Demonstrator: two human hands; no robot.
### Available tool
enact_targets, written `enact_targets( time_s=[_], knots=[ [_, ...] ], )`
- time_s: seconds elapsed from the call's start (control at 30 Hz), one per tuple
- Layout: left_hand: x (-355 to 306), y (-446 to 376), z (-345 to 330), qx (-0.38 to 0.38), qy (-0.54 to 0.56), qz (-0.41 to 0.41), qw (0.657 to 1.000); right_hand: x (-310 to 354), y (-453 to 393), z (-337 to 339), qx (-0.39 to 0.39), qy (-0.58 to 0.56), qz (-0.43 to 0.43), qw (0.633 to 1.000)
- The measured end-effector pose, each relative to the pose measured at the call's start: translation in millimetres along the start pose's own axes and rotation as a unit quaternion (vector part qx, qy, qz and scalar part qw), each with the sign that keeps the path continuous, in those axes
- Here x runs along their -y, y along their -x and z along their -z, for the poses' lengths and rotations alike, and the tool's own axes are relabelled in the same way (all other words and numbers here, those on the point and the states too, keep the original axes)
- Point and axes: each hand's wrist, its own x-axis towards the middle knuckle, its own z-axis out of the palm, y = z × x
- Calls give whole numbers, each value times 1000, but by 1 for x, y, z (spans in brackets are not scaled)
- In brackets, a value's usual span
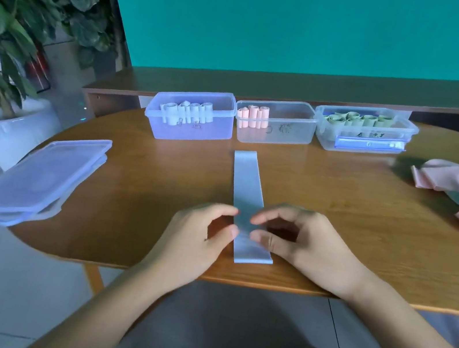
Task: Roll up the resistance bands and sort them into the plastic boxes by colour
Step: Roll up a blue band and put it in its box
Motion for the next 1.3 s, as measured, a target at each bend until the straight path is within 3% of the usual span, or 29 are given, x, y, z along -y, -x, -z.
enact_targets(
  time_s=[0.1, 0.27, 0.6, 1.13, 1.3],
  knots=[
    [-5, 13, 8, -16, 47, -28, 998, 8, 14, 4, 39, -18, 6, 999],
    [-4, 18, 8, 62, 57, -84, 993, 6, 17, 7, 62, 17, 43, 997],
    [-1, 19, 7, 77, 39, -81, 993, -2, 18, 10, 64, 50, 64, 995],
    [-7, 15, 4, 61, -20, -16, 998, 2, 9, 13, 82, 69, -60, 992],
    [-6, 8, 5, 51, 19, -10, 998, -2, 2, 13, 58, 77, -62, 993]
  ],
)
